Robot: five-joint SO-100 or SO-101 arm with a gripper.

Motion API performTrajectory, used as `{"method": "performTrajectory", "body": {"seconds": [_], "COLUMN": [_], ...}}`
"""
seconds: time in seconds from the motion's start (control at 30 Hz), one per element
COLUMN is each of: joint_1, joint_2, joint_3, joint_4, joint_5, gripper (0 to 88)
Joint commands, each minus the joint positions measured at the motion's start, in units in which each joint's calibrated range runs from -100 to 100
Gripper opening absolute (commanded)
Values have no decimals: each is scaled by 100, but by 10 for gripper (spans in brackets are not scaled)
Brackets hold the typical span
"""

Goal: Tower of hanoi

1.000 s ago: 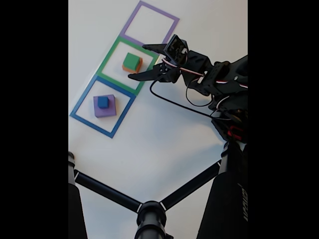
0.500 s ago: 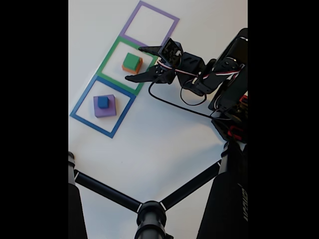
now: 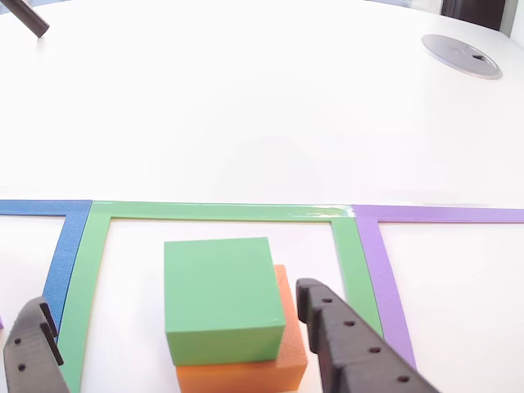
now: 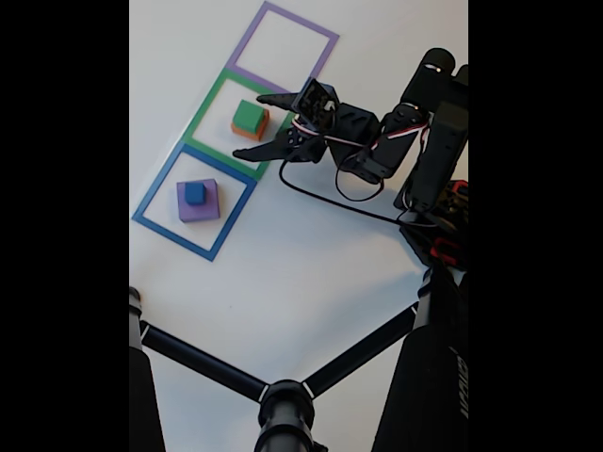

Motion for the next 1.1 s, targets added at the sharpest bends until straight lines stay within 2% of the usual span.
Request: {"method": "performTrajectory", "body": {"seconds": [0.0,0.23,0.47,0.77,1.07], "joint_1": [-86,-86,-115,-182,-239], "joint_2": [56,234,266,258,-97], "joint_3": [-121,-184,-203,-203,-103], "joint_4": [-218,-266,-266,-250,-185], "joint_5": [54,54,54,54,54], "gripper": [344,305,181,87,60]}}
